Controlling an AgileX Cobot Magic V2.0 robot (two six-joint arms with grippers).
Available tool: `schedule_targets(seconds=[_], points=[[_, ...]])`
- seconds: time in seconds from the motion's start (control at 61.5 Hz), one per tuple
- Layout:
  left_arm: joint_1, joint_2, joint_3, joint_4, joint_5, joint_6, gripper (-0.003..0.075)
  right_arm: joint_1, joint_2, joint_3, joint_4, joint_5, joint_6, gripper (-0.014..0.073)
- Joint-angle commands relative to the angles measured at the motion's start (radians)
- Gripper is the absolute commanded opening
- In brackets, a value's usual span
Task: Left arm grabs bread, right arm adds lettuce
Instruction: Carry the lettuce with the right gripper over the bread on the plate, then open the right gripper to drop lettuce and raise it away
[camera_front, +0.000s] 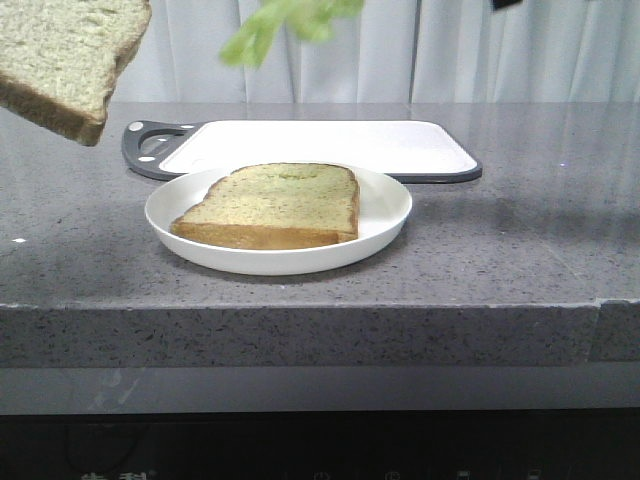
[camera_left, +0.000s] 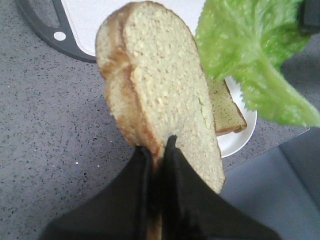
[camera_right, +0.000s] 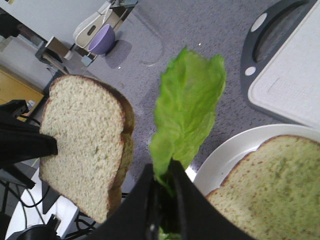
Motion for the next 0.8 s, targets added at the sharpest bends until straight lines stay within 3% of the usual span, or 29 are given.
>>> schedule_targets(seconds=[0.0,0.179,0.439,0.536,0.666,0.78], points=[[0.004,-0.013,-0.025,-0.037,-0.061,0.003,-0.002,0.024,-0.013,0.019,0.156,0.023,-0.09,-0.0117],[0.004,-0.013,-0.025,-0.037,-0.061,0.003,-0.002,0.047,0.081,0.035,0.215,0.048,-0.115,-0.0117],[0.004,-0.013,-0.025,-0.037,-0.055,0.003,-0.002,0.046,0.165,0.035,0.198,0.026,-0.115,-0.0095],[0.004,-0.013,-0.025,-0.037,-0.05,0.003,-0.002,0.046,0.163,0.035,0.151,0.007,-0.114,0.0036],[0.004,-0.013,-0.025,-0.037,-0.05,0.003,-0.002,0.046,0.161,0.035,0.1,-0.034,-0.1,0.0283],[0.004,-0.013,-0.025,-0.081,-0.046,0.003,-0.002,0.032,0.148,0.035,0.066,-0.042,-0.085,0.0409]])
